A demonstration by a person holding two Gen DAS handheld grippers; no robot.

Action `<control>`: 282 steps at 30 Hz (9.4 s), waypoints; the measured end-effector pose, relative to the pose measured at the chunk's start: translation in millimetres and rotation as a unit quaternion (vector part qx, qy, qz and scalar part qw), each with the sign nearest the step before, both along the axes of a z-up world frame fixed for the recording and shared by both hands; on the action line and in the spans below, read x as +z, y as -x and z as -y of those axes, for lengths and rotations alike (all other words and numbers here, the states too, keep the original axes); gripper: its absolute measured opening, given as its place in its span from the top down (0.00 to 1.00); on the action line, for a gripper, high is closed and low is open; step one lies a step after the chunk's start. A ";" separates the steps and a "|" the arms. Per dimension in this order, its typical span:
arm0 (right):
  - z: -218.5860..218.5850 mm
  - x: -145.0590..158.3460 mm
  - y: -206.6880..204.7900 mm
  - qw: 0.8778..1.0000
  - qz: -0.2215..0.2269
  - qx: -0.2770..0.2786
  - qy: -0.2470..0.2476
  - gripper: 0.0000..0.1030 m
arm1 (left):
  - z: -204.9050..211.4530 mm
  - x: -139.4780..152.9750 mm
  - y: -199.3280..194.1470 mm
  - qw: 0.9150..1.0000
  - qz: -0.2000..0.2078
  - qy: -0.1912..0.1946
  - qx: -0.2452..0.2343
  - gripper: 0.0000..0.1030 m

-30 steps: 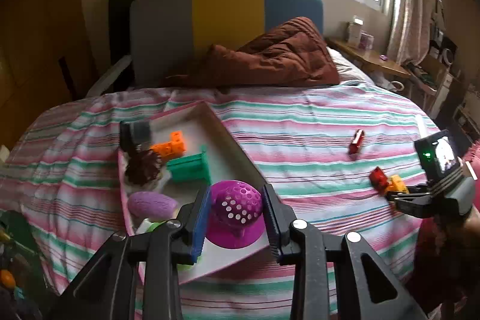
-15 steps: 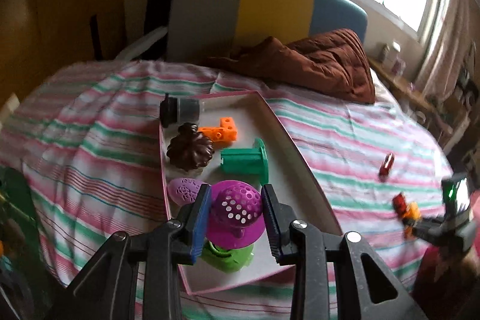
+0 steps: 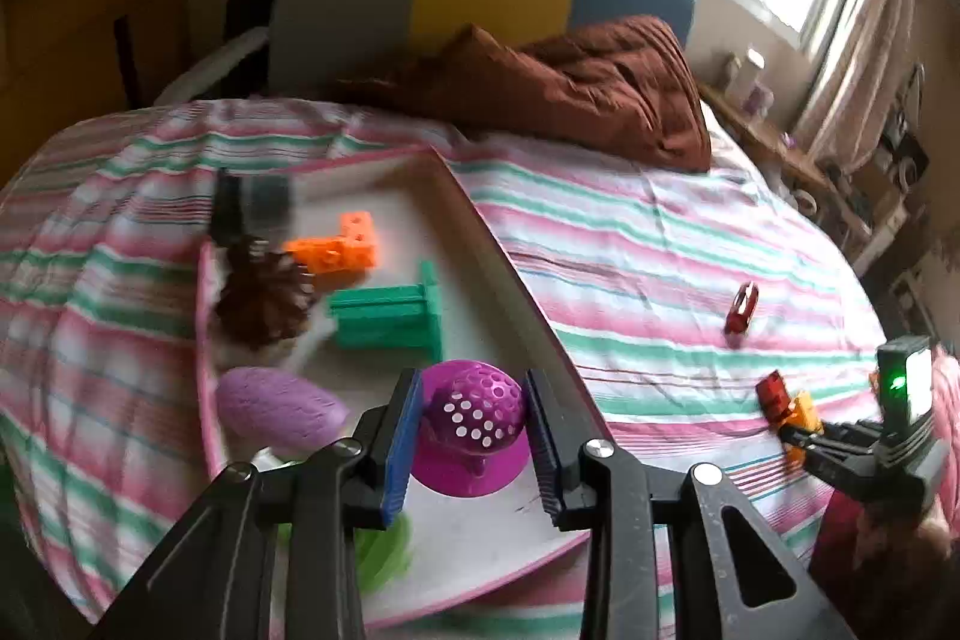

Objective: Organize rigid objects
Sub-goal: 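Carry the magenta suction toy into the tray and open the left tool, then carry the yellow gear-printed toy into the tray and open the right tool, then lower the right tool onto the red K puzzle piece and close it, then grasp the red cylinder with the left tool while the right tool holds the red K piece, then carry the red cylinder into the tray beside the yellow toy and open the left tool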

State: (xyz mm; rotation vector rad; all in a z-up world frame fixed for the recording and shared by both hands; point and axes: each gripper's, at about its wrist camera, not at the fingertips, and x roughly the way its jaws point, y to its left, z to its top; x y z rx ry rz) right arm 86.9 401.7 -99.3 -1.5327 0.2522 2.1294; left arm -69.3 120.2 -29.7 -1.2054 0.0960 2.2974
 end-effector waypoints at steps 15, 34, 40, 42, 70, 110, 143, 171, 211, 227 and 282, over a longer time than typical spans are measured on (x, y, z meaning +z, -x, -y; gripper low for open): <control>-0.2 -0.1 0.5 1.000 -0.002 -0.001 0.003 0.74 | 9.1 -38.7 26.7 0.996 0.000 0.075 0.042 0.65; 3.8 1.3 1.2 1.000 -0.004 0.000 -0.001 0.74 | 22.8 17.4 -13.5 0.994 -0.076 0.052 0.060 0.58; 17.3 3.0 -2.3 1.000 -0.008 0.008 0.004 0.74 | 36.0 29.7 -30.8 0.992 -0.096 0.053 0.068 0.58; 23.1 4.1 -3.8 1.000 -0.012 0.012 0.009 0.74 | 39.8 31.2 -35.4 0.991 -0.099 0.052 0.069 0.58; 96.9 8.6 31.3 0.990 -0.070 0.103 0.070 0.74 | 75.5 32.7 -49.6 0.988 -0.102 0.059 0.096 0.58; 223.6 20.6 132.2 0.955 -0.099 0.269 0.071 0.67 | 110.0 9.0 -38.8 0.986 -0.066 0.071 0.136 0.58; 62.1 83.3 55.5 0.975 -0.177 0.129 0.035 0.47 | 75.2 21.7 -57.0 0.989 -0.084 0.083 0.090 0.58; -24.2 7.0 32.6 0.999 -0.024 0.023 -0.006 0.69 | -75.0 28.9 -69.1 0.988 -0.103 0.090 -0.077 0.58; -62.6 5.2 13.1 0.994 -0.033 -0.087 0.064 0.68 | -279.3 -39.6 -24.8 0.951 -0.013 0.091 -0.294 0.58; -61.2 3.5 19.0 0.997 -0.021 -0.068 0.039 0.66 | -313.7 -71.1 -19.6 0.953 -0.025 0.107 -0.282 0.73; -26.9 -7.9 30.3 0.999 -0.012 0.030 -0.019 0.67 | -16.5 35.4 -66.9 0.993 -0.110 0.041 -0.014 0.77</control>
